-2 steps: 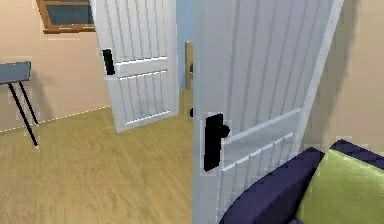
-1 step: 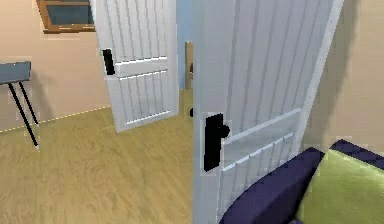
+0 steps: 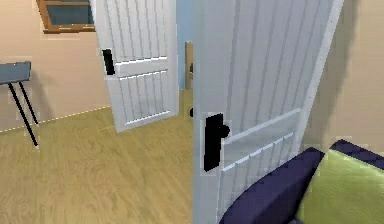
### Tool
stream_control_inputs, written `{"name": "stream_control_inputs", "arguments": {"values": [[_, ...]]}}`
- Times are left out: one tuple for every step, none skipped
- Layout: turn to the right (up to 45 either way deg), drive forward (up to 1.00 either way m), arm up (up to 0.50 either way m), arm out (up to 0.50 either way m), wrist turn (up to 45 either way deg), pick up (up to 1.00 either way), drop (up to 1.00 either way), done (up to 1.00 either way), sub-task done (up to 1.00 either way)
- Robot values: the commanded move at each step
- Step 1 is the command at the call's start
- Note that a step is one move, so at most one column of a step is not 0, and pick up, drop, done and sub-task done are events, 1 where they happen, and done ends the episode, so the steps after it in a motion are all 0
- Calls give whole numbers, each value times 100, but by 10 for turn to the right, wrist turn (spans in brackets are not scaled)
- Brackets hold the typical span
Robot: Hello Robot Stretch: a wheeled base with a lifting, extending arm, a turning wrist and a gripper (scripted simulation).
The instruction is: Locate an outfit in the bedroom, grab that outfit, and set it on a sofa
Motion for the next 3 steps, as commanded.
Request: {"name": "stream_control_inputs", "arguments": {"values": [[0, 0, -44, 0, 0, 0, 0, 0, 0], [0, 0, -32, 0, 0, 0, 0, 0, 0], [0, 0, 0, 0, 0, 0, 100, 0, 0]]}}
